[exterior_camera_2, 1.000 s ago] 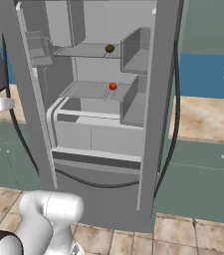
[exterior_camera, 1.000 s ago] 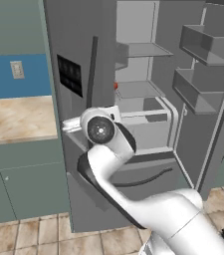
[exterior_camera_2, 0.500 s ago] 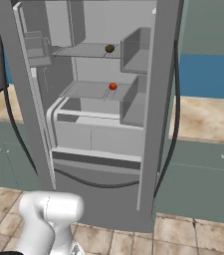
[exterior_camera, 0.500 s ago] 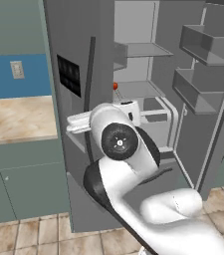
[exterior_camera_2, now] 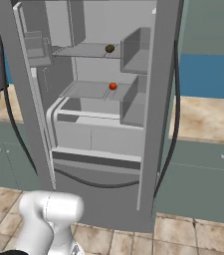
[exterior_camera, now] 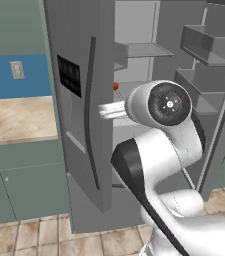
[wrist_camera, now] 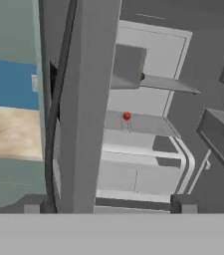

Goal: Retrieve the kiwi and apple from the fridge and place them into the bowl on the dining table.

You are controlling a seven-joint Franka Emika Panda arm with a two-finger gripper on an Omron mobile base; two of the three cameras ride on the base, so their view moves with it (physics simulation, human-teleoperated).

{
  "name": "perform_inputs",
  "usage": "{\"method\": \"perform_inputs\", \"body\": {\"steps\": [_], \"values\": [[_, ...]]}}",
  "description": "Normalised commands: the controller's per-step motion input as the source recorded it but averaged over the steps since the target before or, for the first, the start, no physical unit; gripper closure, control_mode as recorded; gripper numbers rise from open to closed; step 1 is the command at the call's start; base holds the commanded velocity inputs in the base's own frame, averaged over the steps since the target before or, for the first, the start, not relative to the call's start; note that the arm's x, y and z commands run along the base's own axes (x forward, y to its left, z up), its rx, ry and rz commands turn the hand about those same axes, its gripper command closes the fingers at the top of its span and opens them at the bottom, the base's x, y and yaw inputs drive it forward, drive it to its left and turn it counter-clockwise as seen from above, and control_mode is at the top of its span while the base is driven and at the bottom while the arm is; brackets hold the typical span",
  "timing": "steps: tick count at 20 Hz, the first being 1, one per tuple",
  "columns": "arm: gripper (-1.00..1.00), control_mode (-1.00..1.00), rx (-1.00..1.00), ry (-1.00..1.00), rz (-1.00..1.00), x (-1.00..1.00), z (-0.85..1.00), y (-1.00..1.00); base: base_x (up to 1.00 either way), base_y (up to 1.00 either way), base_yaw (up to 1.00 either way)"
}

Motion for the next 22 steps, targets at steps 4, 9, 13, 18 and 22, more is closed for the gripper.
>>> {"method": "perform_inputs", "body": {"steps": [4, 9, 13, 18, 22], "values": [[-1.0, -1.0, 0.58, 0.0, -0.11, 0.0, -0.13, -0.99, 0.0, 0.0, 0.0], [-1.0, -1.0, 0.72, -0.02, -0.12, 0.0, -0.49, -0.82, 0.0, 0.0, 0.0], [-1.0, -1.0, 0.68, 0.0, -0.12, 0.2, -0.58, -0.39, 0.0, 0.0, 0.0], [-1.0, -1.0, 0.65, 0.11, -0.05, 0.41, -0.1, -0.09, 0.0, 0.0, 0.0], [-1.0, -1.0, 0.4, 0.33, 0.01, 0.39, 0.0, -0.01, 0.0, 0.0, 0.0]]}}
